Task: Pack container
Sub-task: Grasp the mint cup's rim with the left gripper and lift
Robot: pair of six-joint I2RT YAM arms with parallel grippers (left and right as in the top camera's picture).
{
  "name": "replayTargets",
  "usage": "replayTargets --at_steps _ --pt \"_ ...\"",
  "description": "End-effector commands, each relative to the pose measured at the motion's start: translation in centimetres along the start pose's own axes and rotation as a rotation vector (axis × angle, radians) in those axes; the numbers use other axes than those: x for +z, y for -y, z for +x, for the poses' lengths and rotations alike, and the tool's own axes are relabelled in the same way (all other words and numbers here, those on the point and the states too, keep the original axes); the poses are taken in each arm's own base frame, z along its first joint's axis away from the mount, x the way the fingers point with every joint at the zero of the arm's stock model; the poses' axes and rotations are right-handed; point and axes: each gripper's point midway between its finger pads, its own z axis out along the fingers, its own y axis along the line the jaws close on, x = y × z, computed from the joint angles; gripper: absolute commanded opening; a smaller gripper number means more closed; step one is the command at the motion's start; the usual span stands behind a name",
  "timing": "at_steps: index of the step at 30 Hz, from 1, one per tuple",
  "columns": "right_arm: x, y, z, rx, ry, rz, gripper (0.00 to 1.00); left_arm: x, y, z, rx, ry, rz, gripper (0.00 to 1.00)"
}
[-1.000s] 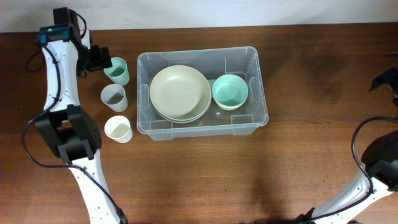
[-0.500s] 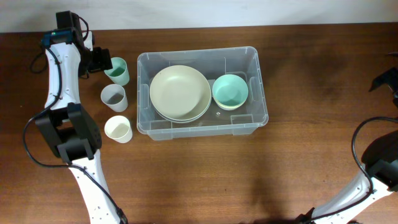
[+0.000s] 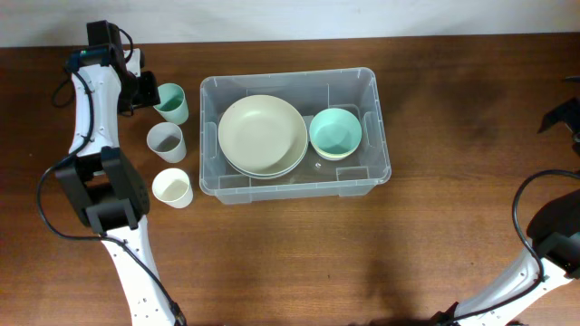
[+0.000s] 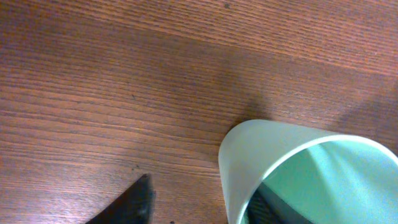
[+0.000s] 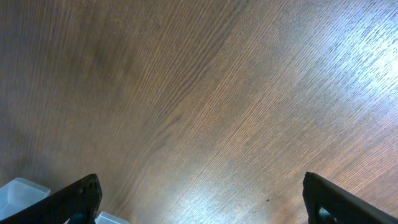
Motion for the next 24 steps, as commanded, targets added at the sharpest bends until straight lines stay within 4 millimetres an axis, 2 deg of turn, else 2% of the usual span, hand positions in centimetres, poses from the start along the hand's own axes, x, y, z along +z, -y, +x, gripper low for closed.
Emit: replayTargets --at_steps 1,4,9,13,16,19,21,23,24 --pt "-0.7 -0.1 0.2 0.002 0.017 -0.002 0.99 0.7 0.3 0.3 0.012 -0.011 0.015 0.33" --pt "-0.7 -0.1 0.2 0.002 0.017 -0.002 0.99 0.7 0.3 0.2 0.012 -0.011 0.016 0.15" --pt "-0.7 -0.1 0.2 0.002 0.017 -0.002 0.99 0.7 0.4 0.2 0.012 -0.011 0.016 0.02" --pt "-0.7 -0.1 0.2 0.002 0.017 -0.002 0.99 0.7 0.3 0.1 0.012 -0.004 0.015 0.01" --pt "-0.7 -0.1 0.2 0.002 0.017 -0.002 0.99 0.0 0.2 -0.8 0.013 0.026 0.013 0.01" --pt "-0.7 -0.1 0.2 0.002 0.017 -0.002 0.99 -2.2 -0.1 -2.6 0.003 0.089 0.01 0.01" --pt "-0.7 -0.1 0.2 0.002 0.017 -0.002 0.99 -4.7 -0.3 -4.1 -0.005 0.147 0.007 0.01" --pt "-0.7 -0.1 0.2 0.002 0.017 -0.002 0.99 -7.8 -0.1 -5.4 -0.001 0.209 0.009 0.01" --pt "-0.7 -0.1 0.2 0.002 0.017 -0.002 0.99 -11.5 0.5 -6.5 0.009 0.277 0.02 0.01"
